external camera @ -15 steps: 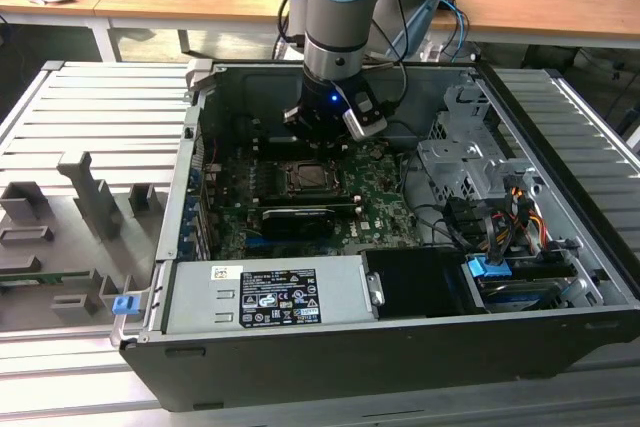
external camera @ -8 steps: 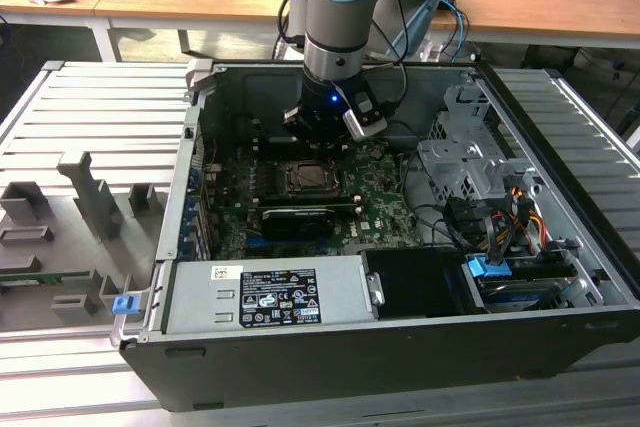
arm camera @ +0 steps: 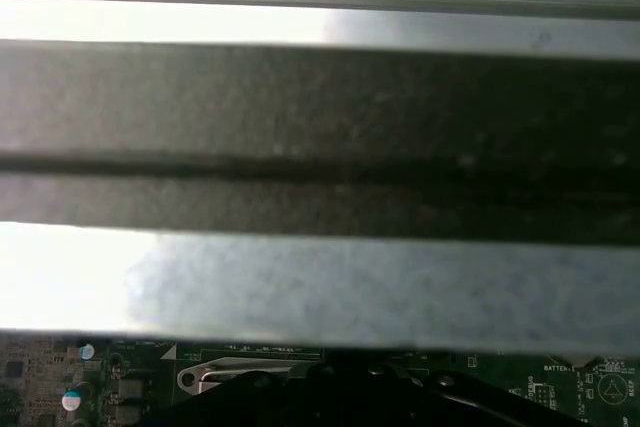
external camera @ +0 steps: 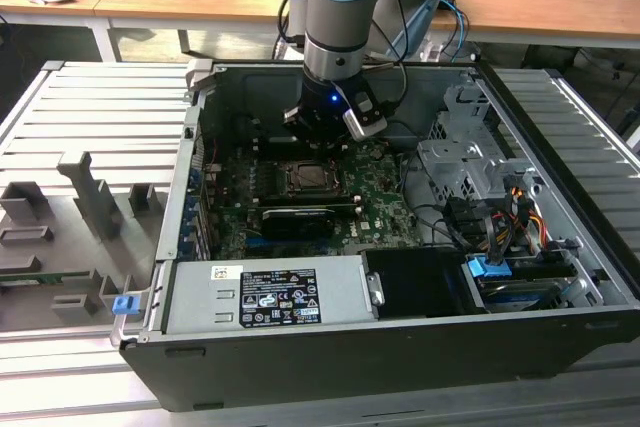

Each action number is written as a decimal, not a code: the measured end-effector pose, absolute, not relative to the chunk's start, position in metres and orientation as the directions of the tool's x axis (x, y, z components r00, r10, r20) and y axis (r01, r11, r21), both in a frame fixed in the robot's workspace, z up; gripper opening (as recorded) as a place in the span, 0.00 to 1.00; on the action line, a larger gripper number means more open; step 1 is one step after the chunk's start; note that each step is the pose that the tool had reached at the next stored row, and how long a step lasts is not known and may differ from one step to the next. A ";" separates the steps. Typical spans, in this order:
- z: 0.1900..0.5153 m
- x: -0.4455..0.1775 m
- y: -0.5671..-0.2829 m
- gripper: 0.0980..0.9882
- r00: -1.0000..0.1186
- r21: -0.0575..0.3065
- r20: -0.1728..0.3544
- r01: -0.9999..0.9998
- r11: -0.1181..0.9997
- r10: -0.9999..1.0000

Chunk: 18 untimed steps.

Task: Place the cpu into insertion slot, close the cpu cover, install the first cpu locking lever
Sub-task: 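Close the cpu cover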

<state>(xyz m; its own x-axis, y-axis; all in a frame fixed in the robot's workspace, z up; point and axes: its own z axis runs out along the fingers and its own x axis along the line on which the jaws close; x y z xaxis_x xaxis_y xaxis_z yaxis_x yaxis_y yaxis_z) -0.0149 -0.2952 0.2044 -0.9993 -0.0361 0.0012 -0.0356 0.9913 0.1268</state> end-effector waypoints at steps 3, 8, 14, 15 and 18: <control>0.205 -0.015 -0.295 0.01 -0.999 0.126 0.001 -0.036 0.991 -0.036; 0.204 -0.015 -0.295 0.01 -0.999 0.116 0.002 -0.036 0.993 -0.036; 0.203 -0.015 -0.295 0.01 -0.999 0.098 0.002 -0.036 0.995 -0.036; 0.203 -0.015 -0.295 0.01 -0.999 0.094 0.002 -0.036 0.995 -0.036; 0.204 -0.015 -0.295 0.01 -0.999 0.093 0.002 -0.036 0.995 -0.036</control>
